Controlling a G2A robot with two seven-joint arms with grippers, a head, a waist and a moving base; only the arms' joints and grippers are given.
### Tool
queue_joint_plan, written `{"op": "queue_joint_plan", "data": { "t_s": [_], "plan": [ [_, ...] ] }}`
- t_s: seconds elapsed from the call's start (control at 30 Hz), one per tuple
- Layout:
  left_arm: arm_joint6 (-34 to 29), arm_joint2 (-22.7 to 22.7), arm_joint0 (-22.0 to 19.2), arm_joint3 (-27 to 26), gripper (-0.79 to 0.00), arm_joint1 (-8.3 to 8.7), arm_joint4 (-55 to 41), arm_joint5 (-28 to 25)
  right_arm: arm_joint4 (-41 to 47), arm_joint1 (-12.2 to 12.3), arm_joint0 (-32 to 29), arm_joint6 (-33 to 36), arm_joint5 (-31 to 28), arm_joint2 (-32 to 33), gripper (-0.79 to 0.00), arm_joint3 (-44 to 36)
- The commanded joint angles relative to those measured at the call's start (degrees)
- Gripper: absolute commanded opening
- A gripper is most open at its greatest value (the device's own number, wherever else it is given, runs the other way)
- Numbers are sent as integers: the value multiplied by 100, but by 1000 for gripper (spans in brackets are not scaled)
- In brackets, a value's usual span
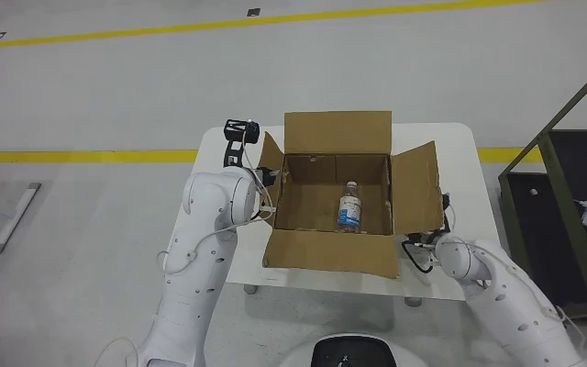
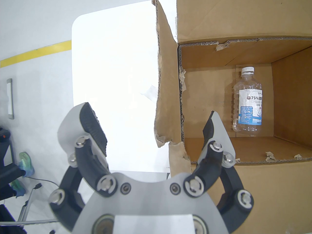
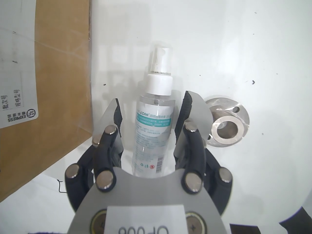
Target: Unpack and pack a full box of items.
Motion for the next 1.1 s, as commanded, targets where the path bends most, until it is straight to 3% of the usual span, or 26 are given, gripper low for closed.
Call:
{"op": "queue_joint_plan", "data": {
  "t_s": [0.0, 0.1, 0.17, 0.2, 0.5, 0.8, 0.93, 1.07],
  "plan": [
    [0, 0, 0, 0, 0, 0, 0, 0, -13, -5, 19, 13, 19, -13, -416, 33],
    [0, 0, 0, 0, 0, 0, 0, 0, -31, -12, 41, 34, 38, -25, -517, 62],
    [0, 0, 0, 0, 0, 0, 0, 0, -34, -13, 43, 38, 55, -14, -665, 82],
    [0, 0, 0, 0, 0, 0, 0, 0, -7, -14, 41, 36, 58, 4, -785, 85],
    [0, 0, 0, 0, 0, 0, 0, 0, 713, 48, -392, -228, 102, 821, -785, -471],
    [0, 0, 0, 0, 0, 0, 0, 0, 3595, 149, -1325, -691, -867, 3202, -785, -1535],
    [0, 0, 0, 0, 0, 0, 0, 0, 4850, 163, -1576, -465, -1507, 3876, -785, -1938],
    [0, 0, 0, 0, 0, 0, 0, 0, 5269, 216, -1535, 249, -1761, 3865, -785, -2397]
  ]
}}
